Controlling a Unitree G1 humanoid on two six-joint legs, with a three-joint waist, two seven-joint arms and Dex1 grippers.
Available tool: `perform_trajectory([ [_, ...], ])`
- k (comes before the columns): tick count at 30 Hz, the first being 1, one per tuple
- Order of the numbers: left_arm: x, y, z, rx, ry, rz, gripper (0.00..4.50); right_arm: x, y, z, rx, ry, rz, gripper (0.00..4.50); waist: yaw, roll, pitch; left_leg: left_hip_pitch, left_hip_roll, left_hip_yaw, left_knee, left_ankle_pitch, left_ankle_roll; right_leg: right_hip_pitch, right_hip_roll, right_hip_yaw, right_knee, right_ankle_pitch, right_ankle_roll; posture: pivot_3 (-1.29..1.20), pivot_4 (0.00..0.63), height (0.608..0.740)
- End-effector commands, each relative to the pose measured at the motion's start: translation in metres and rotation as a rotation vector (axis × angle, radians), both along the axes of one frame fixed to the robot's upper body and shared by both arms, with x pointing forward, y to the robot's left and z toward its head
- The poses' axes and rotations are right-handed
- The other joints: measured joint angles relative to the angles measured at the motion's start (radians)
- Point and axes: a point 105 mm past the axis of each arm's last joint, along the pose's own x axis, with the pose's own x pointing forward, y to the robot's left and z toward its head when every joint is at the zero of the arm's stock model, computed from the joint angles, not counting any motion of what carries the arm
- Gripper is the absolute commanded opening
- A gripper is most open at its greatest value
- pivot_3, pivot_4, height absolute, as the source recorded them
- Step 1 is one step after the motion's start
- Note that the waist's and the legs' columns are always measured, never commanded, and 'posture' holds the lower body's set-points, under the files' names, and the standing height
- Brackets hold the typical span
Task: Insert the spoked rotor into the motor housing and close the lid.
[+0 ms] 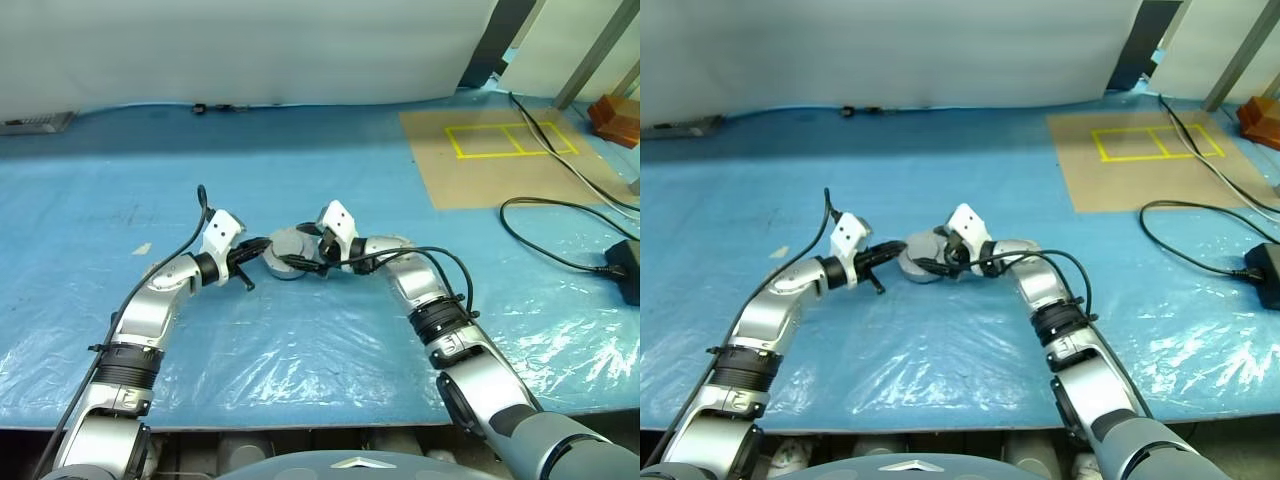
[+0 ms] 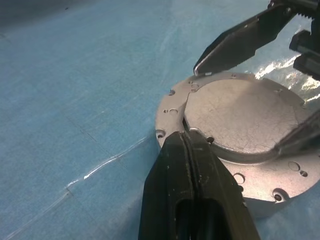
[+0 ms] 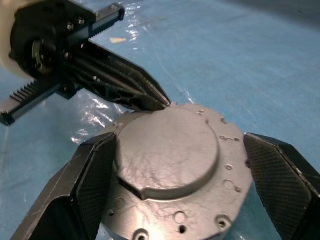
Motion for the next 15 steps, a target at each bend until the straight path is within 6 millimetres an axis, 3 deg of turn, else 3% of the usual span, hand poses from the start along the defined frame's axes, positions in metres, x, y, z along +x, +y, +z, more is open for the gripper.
perform_trajectory([
  [1, -0.006, -0.008, -0.011, 0.013, 0.044, -0.037, 0.00, 0.002, -0.010, 0.040, 0.190, 0.085, 0.000, 4.22, -0.001, -0.001, 0.003, 0.000, 0.000, 0.000, 0.000, 0.000, 0.000, 0.000, 0.000, 0.000, 0.000, 0.000, 0.000, 0.00, 0.150, 0.740],
  [4, -0.005, -0.007, -0.011, 0.012, 0.044, -0.034, 0.00, 0.002, -0.026, 0.057, 0.319, 0.210, -0.014, 4.22, -0.001, -0.001, 0.004, -0.001, 0.000, 0.000, -0.001, 0.000, 0.000, -0.001, 0.000, 0.000, 0.000, 0.003, 0.004, 0.00, 0.150, 0.740],
  [6, -0.005, -0.007, -0.012, 0.015, 0.043, -0.033, 0.00, 0.006, -0.041, 0.049, 0.351, 0.331, -0.071, 4.22, 0.000, -0.001, 0.004, 0.000, 0.000, 0.000, -0.003, 0.000, 0.000, -0.001, 0.001, -0.001, 0.000, 0.003, 0.004, 0.00, 0.150, 0.740],
  [10, -0.004, -0.007, -0.011, 0.015, 0.039, -0.032, 0.00, 0.011, -0.065, 0.008, 0.351, 0.619, -0.222, 4.22, 0.001, -0.001, 0.004, -0.001, 0.000, 0.000, -0.003, 0.000, 0.000, 0.000, 0.001, -0.001, 0.000, 0.003, 0.004, 0.00, 0.150, 0.740],
  [15, -0.005, -0.006, -0.011, 0.016, 0.038, -0.031, 0.00, -0.011, -0.061, -0.019, 0.343, 0.883, -0.197, 4.22, 0.003, 0.000, 0.005, -0.002, 0.000, 0.000, -0.003, 0.000, 0.000, 0.001, 0.000, -0.001, 0.001, 0.003, 0.004, 0.00, 0.150, 0.740],
])
